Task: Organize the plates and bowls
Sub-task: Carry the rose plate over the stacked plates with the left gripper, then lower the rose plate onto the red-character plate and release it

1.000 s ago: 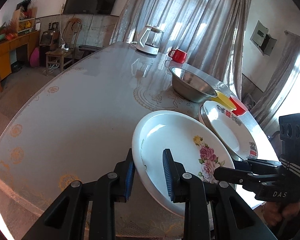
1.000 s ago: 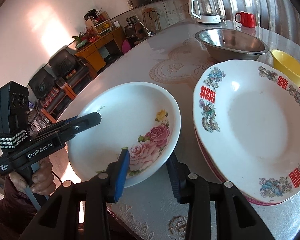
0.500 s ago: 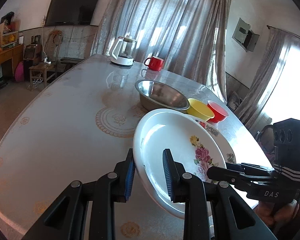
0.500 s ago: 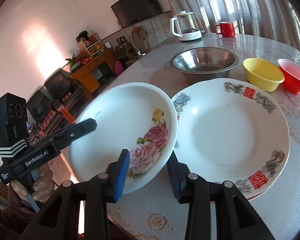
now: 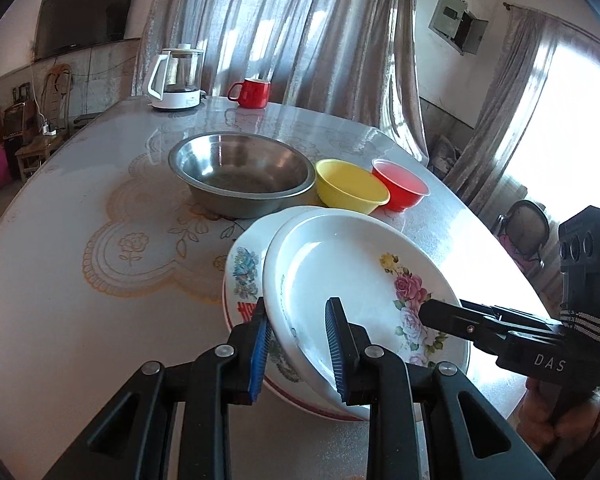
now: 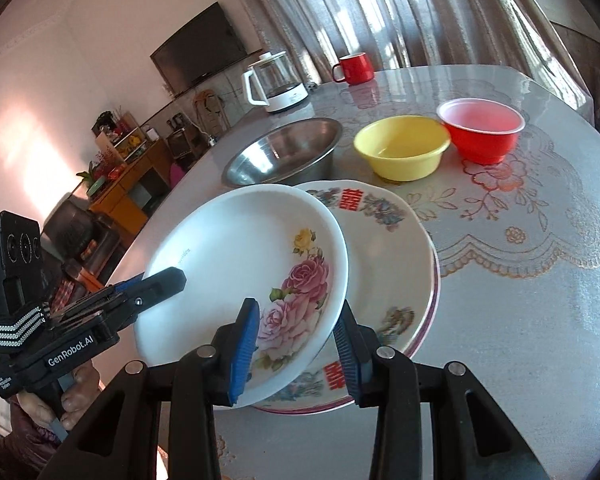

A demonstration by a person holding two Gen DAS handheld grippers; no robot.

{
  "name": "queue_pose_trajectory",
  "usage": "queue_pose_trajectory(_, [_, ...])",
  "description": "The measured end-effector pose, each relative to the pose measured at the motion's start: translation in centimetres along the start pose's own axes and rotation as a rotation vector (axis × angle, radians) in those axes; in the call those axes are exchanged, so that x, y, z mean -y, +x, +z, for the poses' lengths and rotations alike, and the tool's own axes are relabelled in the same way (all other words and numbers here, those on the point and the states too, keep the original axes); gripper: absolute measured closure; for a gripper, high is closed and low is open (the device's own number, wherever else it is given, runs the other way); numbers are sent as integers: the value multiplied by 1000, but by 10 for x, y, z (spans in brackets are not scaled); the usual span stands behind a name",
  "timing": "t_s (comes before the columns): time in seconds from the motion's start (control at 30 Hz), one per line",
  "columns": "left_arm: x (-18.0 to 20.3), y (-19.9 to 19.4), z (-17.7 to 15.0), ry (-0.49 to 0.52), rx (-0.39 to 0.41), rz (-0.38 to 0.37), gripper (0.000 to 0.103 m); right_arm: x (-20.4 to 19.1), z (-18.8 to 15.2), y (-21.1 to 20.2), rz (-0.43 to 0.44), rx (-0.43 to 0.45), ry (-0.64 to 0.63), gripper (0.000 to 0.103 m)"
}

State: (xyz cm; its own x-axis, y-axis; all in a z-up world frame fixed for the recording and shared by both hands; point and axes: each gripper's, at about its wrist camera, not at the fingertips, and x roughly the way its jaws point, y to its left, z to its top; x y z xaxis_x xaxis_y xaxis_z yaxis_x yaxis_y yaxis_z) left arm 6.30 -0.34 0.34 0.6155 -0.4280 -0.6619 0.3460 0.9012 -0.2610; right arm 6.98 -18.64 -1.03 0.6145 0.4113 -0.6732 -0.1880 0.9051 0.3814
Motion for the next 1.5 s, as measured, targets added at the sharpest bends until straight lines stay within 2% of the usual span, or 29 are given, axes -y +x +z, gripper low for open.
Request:
queue_pose_trajectory(0.13, [1,15,0,-15,-47,1,76,12,3,5,-21,-5,37,65])
queue_pose_trajectory(0.37, [-3,24,0,-17,-72,18,75,17,2,14,-35,-19,44,65])
queue_pose_trajectory(0.73, [-1,26,1,-14,-78,16,69,14,3,14,-62,-15,24,65])
queue_pose_trajectory(1.1, [4,26,0,5,-77,49,69,13,2,14,-69,-17,16,65])
queue_pose_trajectory(1.5, [5,21,0,7,-69,51,69,9,2,16,-80,-21,1,65])
